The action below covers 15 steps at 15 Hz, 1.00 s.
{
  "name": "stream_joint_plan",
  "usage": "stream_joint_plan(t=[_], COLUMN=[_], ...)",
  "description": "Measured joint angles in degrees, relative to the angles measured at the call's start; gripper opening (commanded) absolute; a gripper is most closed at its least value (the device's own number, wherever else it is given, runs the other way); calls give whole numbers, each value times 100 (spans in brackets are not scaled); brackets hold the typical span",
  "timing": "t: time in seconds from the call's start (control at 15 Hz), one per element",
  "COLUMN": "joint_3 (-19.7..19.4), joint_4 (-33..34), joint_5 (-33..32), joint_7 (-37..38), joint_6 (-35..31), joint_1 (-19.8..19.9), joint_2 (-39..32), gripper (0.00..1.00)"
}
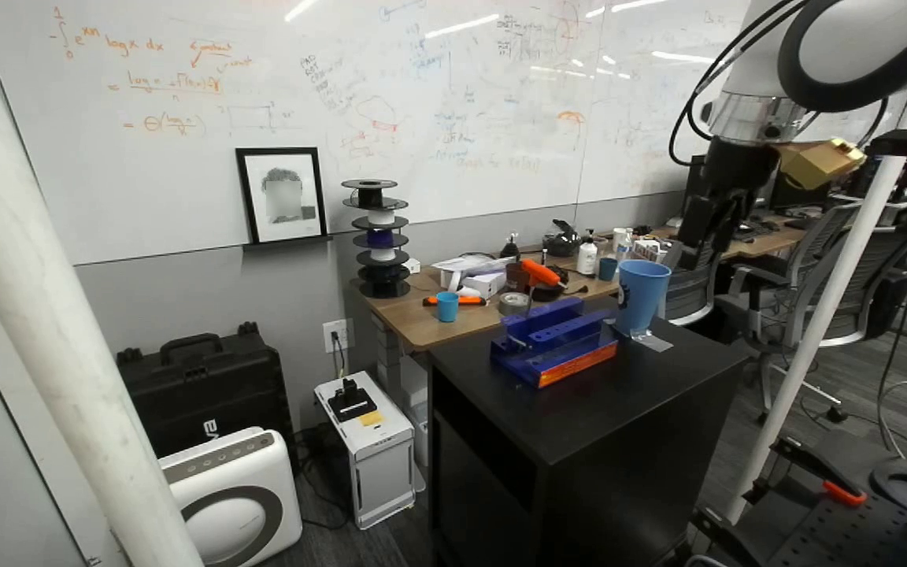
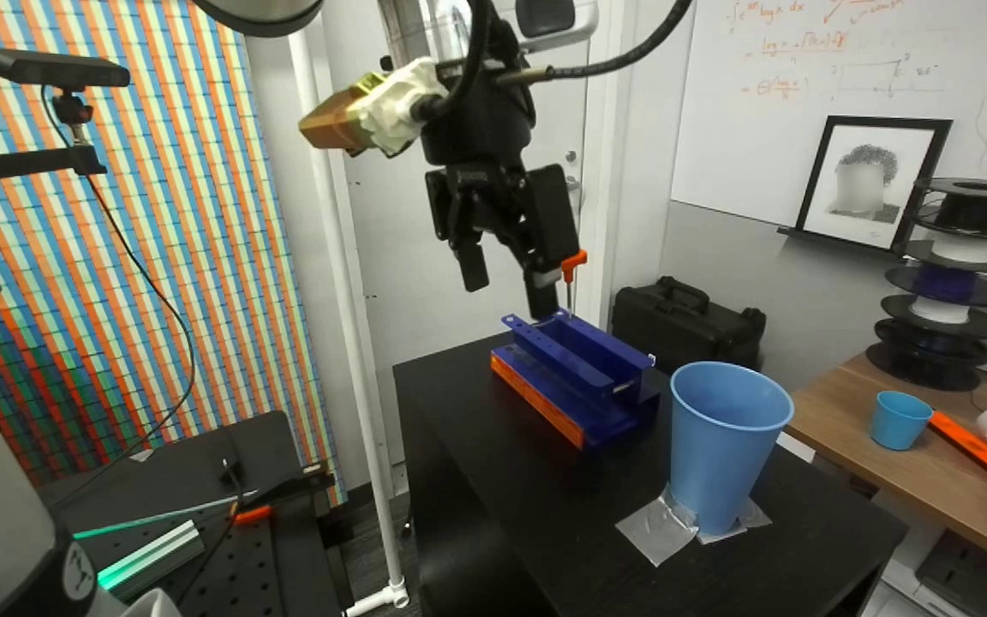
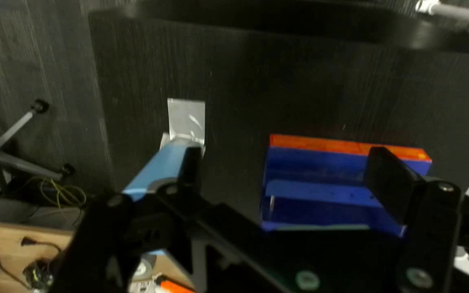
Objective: Remove the wrench from the toolbox and place it in the blue cup next to the toolbox
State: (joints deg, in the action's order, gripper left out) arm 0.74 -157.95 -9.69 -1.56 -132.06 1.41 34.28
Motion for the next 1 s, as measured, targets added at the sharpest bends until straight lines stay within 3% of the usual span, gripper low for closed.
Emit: stream_joint_plan(t=[0.33, 0.53, 0.73, 1.0], joint_3=[198, 372, 547, 807], joint_4=[107, 300, 581, 1047], joint_5=[76, 351, 680, 618], joint_7=[325, 599, 816, 1266], joint_6=[-2159, -3079, -3636, -3757], joint_1=[-49, -176, -392, -417], joint_2=[-636, -1305, -2000, -2763], gripper=[100, 100, 100, 100])
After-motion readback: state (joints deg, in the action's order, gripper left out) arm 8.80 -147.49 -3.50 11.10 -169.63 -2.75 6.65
